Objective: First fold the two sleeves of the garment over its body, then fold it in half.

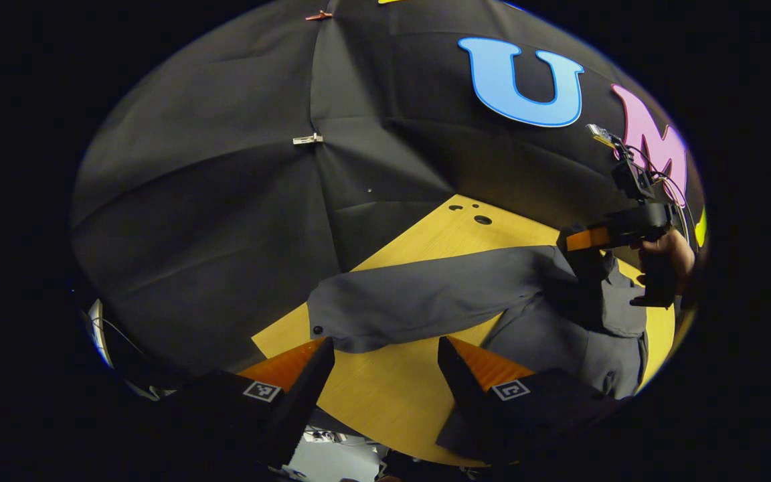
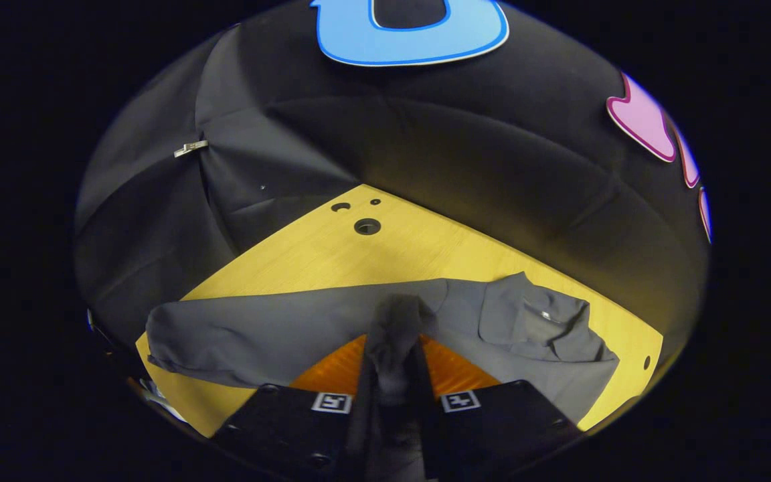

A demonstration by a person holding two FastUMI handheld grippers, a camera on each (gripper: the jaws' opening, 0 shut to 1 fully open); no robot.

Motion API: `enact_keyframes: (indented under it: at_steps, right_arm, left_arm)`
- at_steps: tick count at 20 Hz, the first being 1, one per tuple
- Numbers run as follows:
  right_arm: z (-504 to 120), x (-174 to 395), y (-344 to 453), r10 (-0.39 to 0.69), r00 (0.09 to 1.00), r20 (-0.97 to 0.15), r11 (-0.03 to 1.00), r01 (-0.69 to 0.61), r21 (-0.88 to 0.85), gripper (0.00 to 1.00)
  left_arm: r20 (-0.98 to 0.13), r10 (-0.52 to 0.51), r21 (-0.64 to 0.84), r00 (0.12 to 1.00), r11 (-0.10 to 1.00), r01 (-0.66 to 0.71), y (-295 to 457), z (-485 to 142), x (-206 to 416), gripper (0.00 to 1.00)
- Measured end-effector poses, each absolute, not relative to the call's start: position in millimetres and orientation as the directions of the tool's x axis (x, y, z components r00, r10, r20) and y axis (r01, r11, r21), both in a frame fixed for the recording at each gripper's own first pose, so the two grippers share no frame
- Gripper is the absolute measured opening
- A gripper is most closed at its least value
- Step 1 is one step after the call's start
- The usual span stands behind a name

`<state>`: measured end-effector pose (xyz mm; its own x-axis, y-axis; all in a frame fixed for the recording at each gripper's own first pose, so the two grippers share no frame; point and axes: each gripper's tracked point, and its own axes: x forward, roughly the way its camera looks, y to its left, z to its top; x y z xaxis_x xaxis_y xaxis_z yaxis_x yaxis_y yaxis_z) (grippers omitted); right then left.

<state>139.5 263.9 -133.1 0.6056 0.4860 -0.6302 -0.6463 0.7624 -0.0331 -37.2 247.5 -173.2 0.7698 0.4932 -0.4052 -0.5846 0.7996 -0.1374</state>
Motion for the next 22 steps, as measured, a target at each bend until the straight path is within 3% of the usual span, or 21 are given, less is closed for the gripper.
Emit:
enact_keyframes:
  at_steps: [1,2,5,13,22]
  right_arm:
    - [-131,136,267,0.499,0.6,-0.626,0.759,-0.65,-0.018,0.57]
    - [-128,129,271,0.519,0.589,-0.62,0.754,-0.657,0.006,0.59]
    - [-120,120,263,0.524,0.601,-0.603,0.757,-0.654,0.006,1.0]
    - [-76,96,177,0.452,0.705,-0.546,0.843,-0.539,0.001,0.98]
    - [-51,49,21,0.224,0.822,-0.523,0.966,-0.257,0.009,0.98]
  left_arm:
    - [-0.407,0.493,-0.138,0.769,0.799,-0.585,249,-174,-36,0.98]
    - [-0.408,0.494,-0.142,0.768,0.796,-0.588,251,-176,-35,0.98]
    - [-0.409,0.508,-0.165,0.758,0.776,-0.609,266,-179,-32,0.98]
    - [-0.43,0.55,-0.193,0.716,0.719,-0.668,338,-204,-7,0.99]
    - [-0.463,0.555,-0.143,0.691,0.722,-0.677,398,-242,40,0.99]
